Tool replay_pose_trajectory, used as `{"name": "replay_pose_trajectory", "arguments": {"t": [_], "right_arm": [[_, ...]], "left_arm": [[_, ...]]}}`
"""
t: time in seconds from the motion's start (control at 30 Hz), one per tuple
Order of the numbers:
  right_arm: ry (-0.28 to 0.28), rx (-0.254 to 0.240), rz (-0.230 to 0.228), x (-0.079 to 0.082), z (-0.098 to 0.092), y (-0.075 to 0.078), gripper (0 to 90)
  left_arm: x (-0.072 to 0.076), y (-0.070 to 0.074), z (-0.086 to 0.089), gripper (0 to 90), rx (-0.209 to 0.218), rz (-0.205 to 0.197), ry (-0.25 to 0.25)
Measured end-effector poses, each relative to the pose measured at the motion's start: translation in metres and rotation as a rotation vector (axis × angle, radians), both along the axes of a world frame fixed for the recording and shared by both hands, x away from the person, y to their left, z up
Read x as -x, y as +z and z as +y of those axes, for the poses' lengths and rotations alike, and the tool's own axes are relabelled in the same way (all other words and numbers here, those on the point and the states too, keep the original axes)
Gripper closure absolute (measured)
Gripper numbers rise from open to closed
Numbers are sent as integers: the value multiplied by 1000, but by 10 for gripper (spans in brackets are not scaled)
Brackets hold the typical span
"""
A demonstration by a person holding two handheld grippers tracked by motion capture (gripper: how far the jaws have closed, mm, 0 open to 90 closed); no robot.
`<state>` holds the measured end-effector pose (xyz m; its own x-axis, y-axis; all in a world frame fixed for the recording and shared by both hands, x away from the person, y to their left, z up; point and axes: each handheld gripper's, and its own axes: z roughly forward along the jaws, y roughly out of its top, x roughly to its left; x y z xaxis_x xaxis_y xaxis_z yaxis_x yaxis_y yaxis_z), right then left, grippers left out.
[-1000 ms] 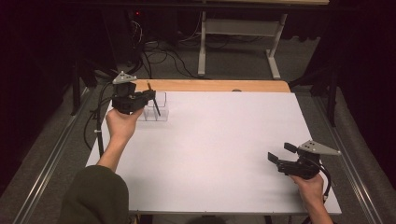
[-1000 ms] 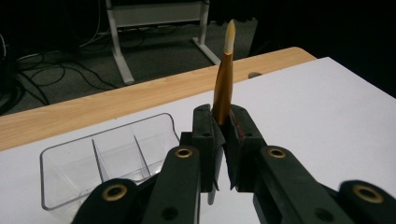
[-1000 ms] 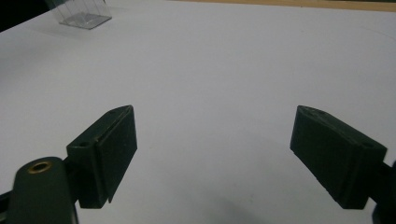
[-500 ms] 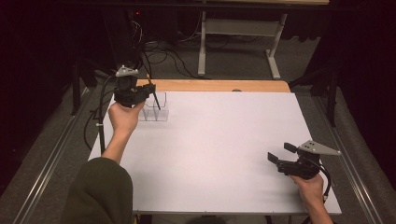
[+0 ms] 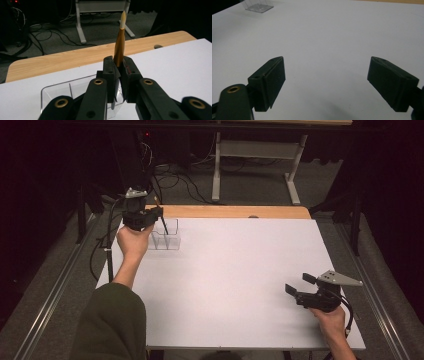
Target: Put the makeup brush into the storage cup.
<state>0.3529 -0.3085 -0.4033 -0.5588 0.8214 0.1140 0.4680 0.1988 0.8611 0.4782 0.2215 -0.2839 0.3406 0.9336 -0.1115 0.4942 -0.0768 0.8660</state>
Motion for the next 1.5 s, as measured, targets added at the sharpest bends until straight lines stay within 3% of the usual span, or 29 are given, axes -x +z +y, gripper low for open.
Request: {"name": "replay_pose_trajectory", "arguments": {"t": [0.27,0.53,0.93,1.5], "right_arm": [[12,29,-4,1,4,-1,165],[17,38,-7,0,6,-1,165],[20,36,-12,1,5,-1,165],[20,33,-13,1,5,0,165]], "left_arm": [[-5,-1,-5,827,2,-12,8],[-13,-9,-10,827,8,6,21],[-17,-17,-19,826,-23,30,6],[-22,-29,-25,823,-67,101,-15]]}}
